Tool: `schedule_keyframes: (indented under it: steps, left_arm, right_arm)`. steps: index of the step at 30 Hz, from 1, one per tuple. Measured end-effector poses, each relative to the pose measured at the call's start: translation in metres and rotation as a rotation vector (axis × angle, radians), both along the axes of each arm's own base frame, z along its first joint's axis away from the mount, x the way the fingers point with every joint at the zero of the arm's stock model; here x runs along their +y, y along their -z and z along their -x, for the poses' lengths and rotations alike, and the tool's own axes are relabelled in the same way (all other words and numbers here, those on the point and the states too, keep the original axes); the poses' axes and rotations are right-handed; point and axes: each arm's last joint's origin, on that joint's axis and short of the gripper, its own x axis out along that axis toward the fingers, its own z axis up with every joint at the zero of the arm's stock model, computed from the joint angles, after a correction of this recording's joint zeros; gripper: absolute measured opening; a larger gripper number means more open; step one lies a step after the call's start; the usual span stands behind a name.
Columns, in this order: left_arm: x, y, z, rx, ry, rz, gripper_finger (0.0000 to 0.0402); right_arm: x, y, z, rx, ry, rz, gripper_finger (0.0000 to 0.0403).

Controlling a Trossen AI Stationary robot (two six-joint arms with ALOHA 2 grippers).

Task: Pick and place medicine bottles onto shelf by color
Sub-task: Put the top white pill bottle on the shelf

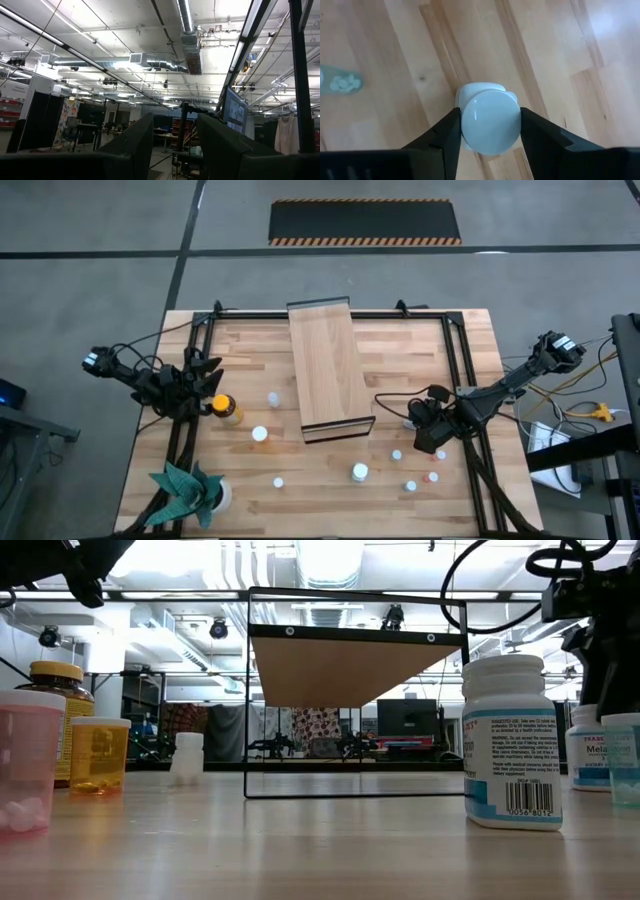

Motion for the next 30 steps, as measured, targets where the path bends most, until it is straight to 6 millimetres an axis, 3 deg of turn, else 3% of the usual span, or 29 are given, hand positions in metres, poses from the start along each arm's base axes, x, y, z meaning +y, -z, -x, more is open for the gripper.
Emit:
schedule_keyframes:
  steps: [5,11,21,30]
  left_arm:
    - [0.0,0.0,0.0,0.001,0.0,-0.001,0.0136]
    - [0.0,0.0,0.0,0.001,0.0,-0.001,0.0136]
    - [0.0,0.0,0.0,0.0,0.0,0.0,0.0136]
    - [0.0,0.0,0.0,0.0,-0.001,0.0,0.0136]
  right_arm:
    - [-0.001,-0.005,0.001,-0.001,0.009,-0.023,0.0178]
    - [-0.012,-0.034,0.0,0.002,0.1,-0.02,0.0177]
    - [-0.029,-0.114,-0.014,-0.16,0.12,0.033,0.0177]
    - [-0.071,-0.182,-0.051,-0.263,0.057,0.166,0.0177]
